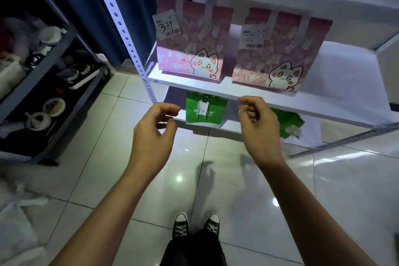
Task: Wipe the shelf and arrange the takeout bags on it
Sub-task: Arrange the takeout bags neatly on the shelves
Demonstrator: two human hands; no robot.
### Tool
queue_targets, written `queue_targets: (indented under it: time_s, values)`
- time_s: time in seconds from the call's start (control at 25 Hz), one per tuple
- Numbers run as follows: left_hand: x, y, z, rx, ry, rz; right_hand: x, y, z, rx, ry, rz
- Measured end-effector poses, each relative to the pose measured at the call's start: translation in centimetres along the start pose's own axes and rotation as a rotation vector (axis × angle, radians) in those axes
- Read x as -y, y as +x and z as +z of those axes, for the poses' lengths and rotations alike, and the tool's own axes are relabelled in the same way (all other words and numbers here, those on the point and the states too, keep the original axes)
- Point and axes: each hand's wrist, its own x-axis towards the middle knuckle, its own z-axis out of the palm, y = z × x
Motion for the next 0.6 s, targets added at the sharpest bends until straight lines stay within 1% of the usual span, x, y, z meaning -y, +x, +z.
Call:
queue_targets:
  time_s: [0.12,0.24,0.4,0.52,0.6]
  values:
    - [6.5,2.2,2.8,0.016,-0.019,-0.1,-6.3,1.6,3.5,0.029,-0.003,0.075]
    - [13.0,4.8,5.3,0.058,-0.021,-0.171,-12.5,2.9,7.1,0.044,-0.048,0.094]
    - [20.1,8.5,8.4,0.135,0.001,-0.204,-19.1,4.7,11.8,-0.03,-0.143,0.116]
    - [24.1,11.7,10.6,0.16,0.021,-0.223,-23.6,7.0,14.6,-0.07,-0.125,0.212]
    - [26.3,13.6,11.9,0.193,0.043,-0.276,-26.0,8.5,15.8,-0.115,-0.101,0.259]
